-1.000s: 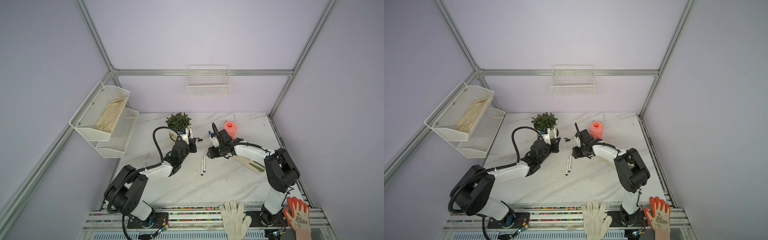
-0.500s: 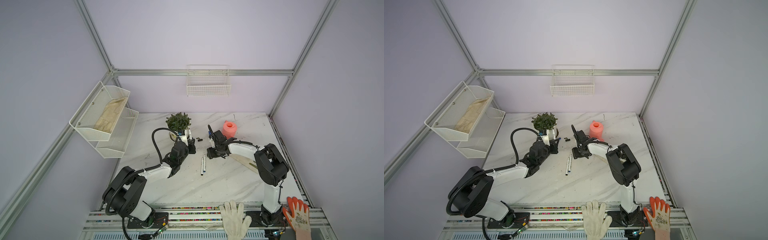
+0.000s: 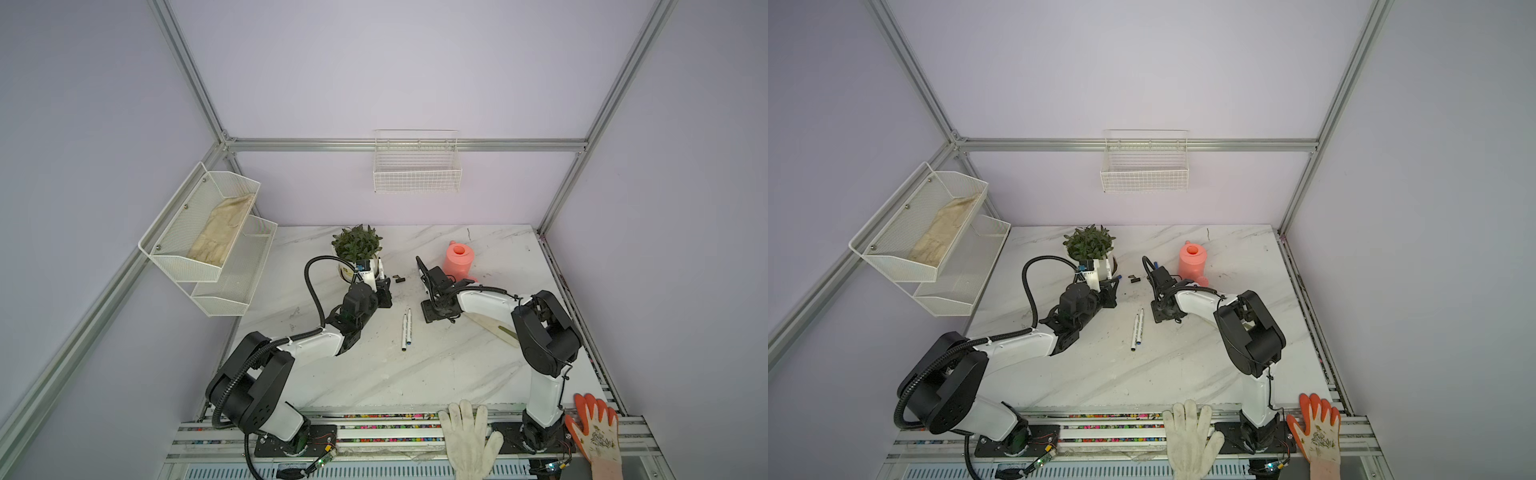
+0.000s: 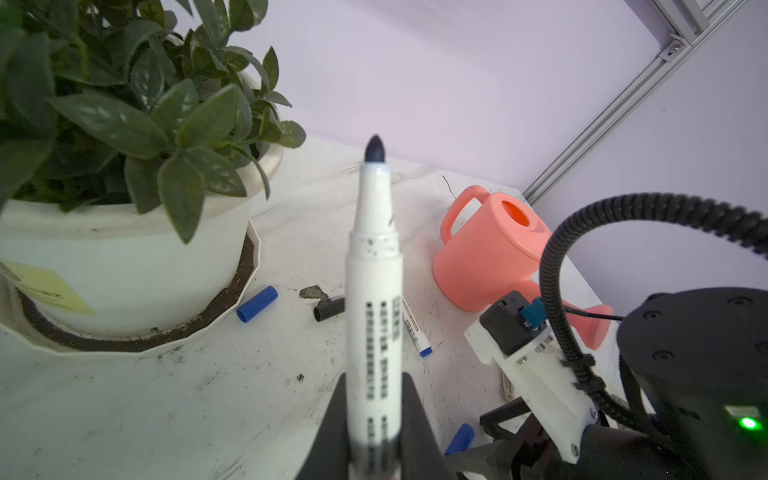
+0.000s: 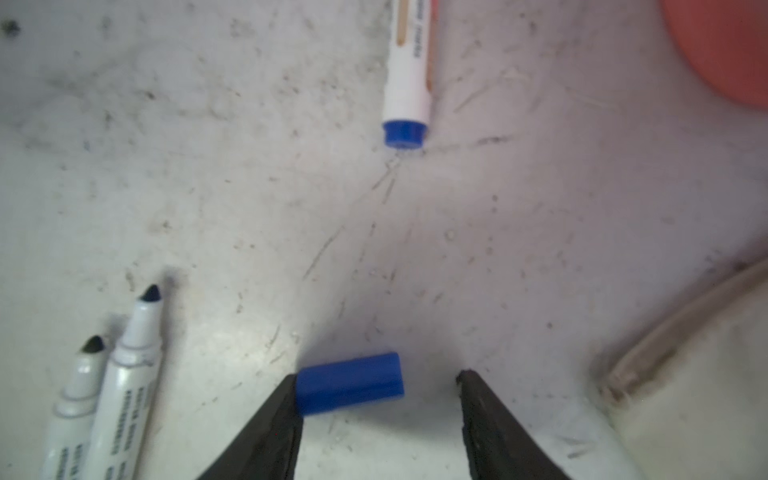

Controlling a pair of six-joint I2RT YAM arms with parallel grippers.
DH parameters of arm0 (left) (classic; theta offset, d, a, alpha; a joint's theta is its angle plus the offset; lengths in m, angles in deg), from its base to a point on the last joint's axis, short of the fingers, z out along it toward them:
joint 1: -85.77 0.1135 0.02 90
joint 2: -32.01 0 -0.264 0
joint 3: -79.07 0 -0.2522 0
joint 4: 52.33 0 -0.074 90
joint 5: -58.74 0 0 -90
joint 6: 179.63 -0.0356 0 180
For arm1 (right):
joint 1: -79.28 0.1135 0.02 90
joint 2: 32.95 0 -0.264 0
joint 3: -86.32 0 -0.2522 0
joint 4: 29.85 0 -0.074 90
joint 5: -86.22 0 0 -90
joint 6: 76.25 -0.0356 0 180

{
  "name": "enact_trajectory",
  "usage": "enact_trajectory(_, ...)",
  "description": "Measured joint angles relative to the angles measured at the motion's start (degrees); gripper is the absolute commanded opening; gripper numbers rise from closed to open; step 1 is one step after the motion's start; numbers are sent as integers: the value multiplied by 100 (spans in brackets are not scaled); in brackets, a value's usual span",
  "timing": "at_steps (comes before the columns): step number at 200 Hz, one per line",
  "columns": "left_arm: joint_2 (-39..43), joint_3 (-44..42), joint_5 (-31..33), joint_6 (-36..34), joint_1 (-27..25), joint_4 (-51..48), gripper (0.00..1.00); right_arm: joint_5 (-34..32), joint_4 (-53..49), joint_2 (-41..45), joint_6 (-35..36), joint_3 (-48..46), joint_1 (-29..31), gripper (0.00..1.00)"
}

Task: Insert the pens into the pen caps
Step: 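Move the right gripper down over a loose blue cap on the table, then grasp the blue cap with the right gripper and lift it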

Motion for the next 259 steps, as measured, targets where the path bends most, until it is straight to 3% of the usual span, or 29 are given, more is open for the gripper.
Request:
enact_trajectory(27, -70, 0, -90, 0, -2, 4, 0, 35, -96, 409, -74, -243, -197, 62)
enact_trajectory(61, -111, 0, -203, -2, -2, 81, 0, 719, -35, 942, -94, -431, -584, 62)
enact_trajectory(131, -125, -4, -258, -20, -2, 232, 0, 2011, -85, 557, -308, -538, -938, 61)
enact_trajectory(259, -127, -380, -236, -68, -2, 647, 0, 2299, -518, -122, -385, 286, -848, 57)
